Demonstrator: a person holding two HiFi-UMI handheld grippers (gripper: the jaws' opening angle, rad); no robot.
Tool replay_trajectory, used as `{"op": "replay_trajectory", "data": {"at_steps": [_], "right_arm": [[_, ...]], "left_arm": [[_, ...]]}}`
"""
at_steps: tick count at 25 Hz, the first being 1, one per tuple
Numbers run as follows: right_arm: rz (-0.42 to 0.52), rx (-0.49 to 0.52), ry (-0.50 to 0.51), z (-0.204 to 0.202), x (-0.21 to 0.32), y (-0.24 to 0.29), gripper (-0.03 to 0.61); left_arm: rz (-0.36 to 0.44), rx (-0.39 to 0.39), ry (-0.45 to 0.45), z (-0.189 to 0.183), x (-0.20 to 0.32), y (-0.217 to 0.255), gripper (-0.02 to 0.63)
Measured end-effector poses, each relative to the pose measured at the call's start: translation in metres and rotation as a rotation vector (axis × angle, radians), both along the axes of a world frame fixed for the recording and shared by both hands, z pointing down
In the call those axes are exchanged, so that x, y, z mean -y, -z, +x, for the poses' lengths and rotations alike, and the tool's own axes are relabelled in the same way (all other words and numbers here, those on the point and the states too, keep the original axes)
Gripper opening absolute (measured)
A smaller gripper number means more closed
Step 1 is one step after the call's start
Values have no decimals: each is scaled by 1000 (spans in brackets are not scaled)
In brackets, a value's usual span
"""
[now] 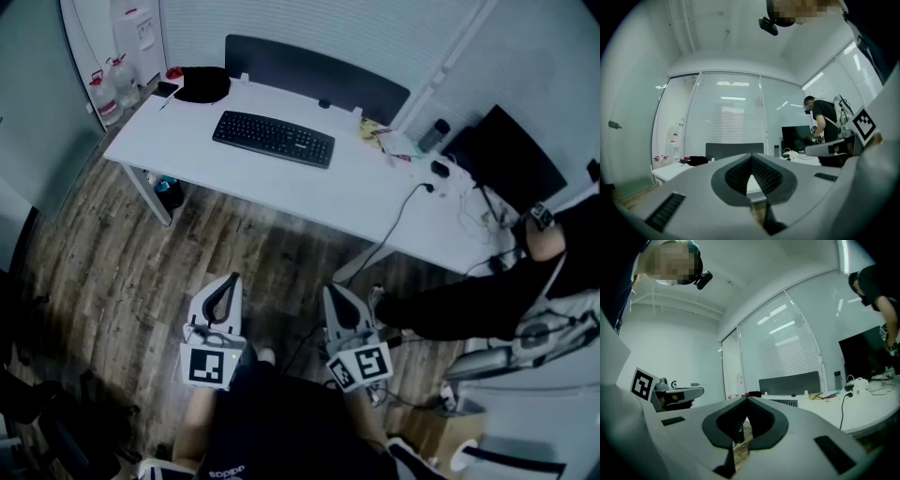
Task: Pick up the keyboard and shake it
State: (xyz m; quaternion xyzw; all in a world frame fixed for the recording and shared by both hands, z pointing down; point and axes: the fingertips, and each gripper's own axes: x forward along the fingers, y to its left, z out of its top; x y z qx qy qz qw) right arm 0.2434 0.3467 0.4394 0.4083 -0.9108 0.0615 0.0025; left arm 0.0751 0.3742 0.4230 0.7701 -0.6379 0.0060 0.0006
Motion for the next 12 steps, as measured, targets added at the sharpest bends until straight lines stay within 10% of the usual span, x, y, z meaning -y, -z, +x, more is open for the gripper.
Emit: {"op": "replay_trajectory", "data": {"at_steps": [12], "right_arm": [[82,-221,-97,-2,103,1,2]], "left_arm": [[15,7,-87,-84,99,18,3]]}}
